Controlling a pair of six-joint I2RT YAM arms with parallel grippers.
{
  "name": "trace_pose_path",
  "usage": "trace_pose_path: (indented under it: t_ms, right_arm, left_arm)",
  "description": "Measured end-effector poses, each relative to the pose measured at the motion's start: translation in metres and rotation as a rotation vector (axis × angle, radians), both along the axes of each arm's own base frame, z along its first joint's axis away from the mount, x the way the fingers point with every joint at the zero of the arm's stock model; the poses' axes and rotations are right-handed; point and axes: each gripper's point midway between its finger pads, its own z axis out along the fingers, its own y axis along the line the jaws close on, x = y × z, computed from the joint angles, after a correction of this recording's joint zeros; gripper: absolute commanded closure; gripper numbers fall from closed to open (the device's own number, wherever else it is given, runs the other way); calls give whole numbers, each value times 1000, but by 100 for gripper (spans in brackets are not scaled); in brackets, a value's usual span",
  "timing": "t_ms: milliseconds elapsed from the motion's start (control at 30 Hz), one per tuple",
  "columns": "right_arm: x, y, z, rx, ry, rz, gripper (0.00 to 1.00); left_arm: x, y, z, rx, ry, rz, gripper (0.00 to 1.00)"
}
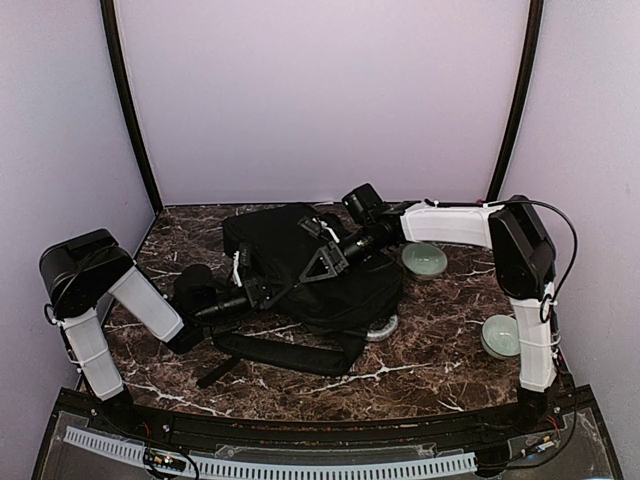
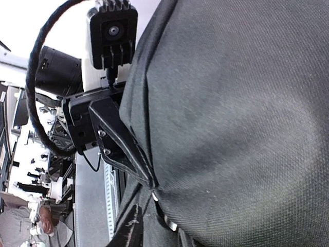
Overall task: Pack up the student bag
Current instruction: Zip the upper front pocket of the student bag.
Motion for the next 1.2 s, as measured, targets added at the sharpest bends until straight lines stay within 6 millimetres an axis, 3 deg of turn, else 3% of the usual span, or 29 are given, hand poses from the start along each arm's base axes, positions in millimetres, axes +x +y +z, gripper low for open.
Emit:
trace_pose_path:
  t_ms: [367, 500, 700, 867, 1000, 1200]
  right_arm:
    - [3, 3, -2, -91, -111, -13, 100]
    - [3, 3, -4, -130, -158, -27, 100]
    - [11, -5, 6, -184, -235, -92, 100]
    - [34, -24, 10, -208, -231, -166, 100]
    - [57, -50, 0, -244, -198, -237, 100]
    - [73, -73, -9, -269, -171, -286, 100]
  left_arm:
    - [2, 0, -3, 12, 8, 6, 100]
    - [3, 1, -9, 36, 19, 14, 100]
    - [4, 2, -3, 42, 7, 28, 100]
    - [4, 5, -7, 57, 12, 42, 100]
    - [1, 10, -13, 77, 27, 55, 100]
    - [-1, 15, -19, 97, 42, 67, 100]
